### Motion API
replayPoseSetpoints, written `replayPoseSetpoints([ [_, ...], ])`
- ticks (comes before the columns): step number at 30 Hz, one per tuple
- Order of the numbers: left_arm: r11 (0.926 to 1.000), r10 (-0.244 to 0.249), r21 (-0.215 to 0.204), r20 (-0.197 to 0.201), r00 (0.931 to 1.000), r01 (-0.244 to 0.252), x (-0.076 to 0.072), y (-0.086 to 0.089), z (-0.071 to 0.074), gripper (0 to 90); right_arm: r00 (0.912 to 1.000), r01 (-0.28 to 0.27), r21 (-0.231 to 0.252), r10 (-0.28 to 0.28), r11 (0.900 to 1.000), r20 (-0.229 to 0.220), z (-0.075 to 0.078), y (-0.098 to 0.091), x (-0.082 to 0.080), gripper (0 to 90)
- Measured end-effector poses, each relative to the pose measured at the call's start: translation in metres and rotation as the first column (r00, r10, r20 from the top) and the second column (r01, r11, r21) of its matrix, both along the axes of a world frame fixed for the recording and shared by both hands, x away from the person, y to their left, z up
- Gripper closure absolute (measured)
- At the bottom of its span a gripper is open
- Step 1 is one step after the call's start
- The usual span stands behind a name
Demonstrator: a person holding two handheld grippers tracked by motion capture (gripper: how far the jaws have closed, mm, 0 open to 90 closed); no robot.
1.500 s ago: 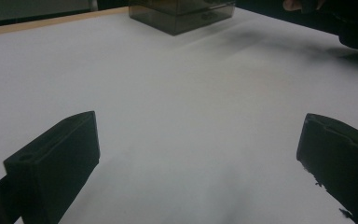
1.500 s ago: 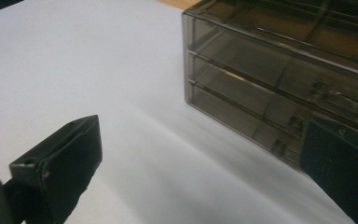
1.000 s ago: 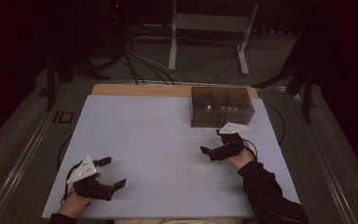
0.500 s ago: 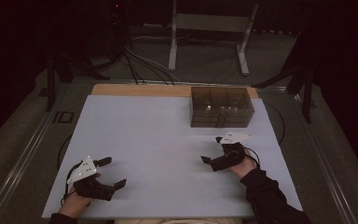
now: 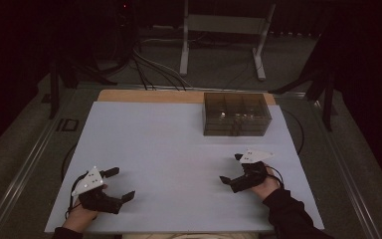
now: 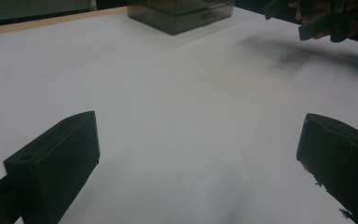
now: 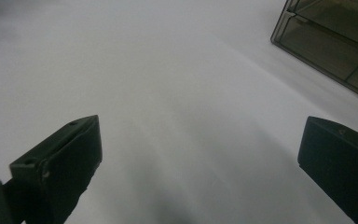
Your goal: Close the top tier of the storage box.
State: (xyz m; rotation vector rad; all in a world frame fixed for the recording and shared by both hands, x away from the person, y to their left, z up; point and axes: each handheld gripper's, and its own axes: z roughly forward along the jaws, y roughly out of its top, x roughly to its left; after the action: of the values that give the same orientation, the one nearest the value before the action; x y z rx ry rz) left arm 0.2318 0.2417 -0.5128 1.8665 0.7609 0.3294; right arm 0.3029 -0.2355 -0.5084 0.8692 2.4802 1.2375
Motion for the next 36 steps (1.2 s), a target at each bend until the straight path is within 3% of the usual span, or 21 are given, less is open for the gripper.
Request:
replayPoseSetpoints([
  [23,1.0000,-0.005,0.005,0.000,1.0000,0.005,0.001,-0.001,0.000,0.0,0.9975,0.068,-0.007,-0.068,0.9976,0.020,-0.004,-0.037,-0.025,0.0],
  [36,1.0000,-0.004,0.006,-0.001,1.0000,0.004,0.001,-0.001,0.000,0.0,0.9946,0.104,-0.022,-0.104,0.9944,-0.005,-0.007,-0.050,-0.032,0.0],
])
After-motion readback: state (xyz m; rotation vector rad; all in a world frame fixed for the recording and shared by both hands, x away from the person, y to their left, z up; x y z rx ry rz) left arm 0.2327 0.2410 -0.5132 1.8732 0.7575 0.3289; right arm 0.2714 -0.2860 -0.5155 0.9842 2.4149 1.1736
